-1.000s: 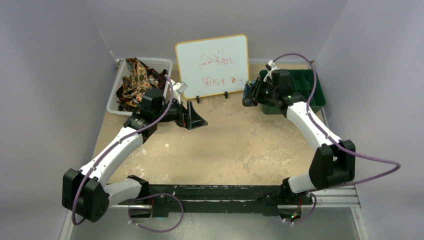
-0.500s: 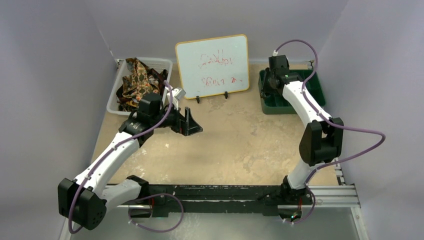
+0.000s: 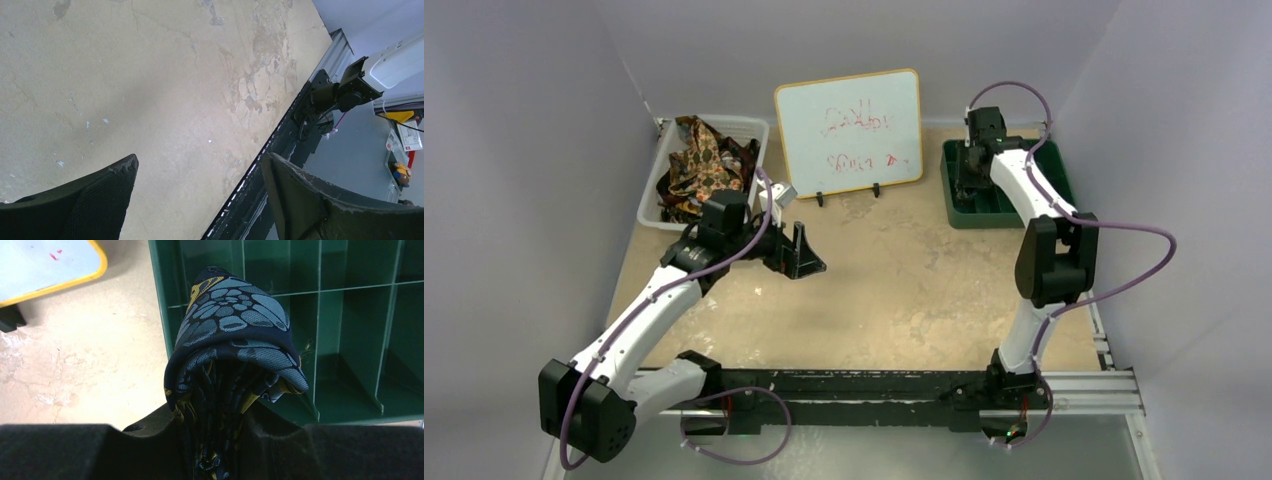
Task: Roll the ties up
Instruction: Place the tie in the storage box.
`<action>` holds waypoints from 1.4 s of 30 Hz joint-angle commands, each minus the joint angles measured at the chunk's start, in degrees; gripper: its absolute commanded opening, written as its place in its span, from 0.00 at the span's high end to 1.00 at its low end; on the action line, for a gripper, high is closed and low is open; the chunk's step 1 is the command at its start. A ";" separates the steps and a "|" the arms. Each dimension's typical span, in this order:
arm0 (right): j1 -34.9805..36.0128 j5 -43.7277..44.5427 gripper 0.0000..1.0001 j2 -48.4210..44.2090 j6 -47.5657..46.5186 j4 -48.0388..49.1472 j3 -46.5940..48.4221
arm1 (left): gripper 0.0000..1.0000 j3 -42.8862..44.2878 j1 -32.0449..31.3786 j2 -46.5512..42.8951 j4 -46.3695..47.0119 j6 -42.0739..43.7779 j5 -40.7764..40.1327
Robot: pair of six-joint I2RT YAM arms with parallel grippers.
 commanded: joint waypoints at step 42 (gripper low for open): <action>-3.22 -7.89 1.00 3.99 -4.56 0.29 -1.61 | 0.08 -1.23 0.22 2.40 1.23 3.06 1.94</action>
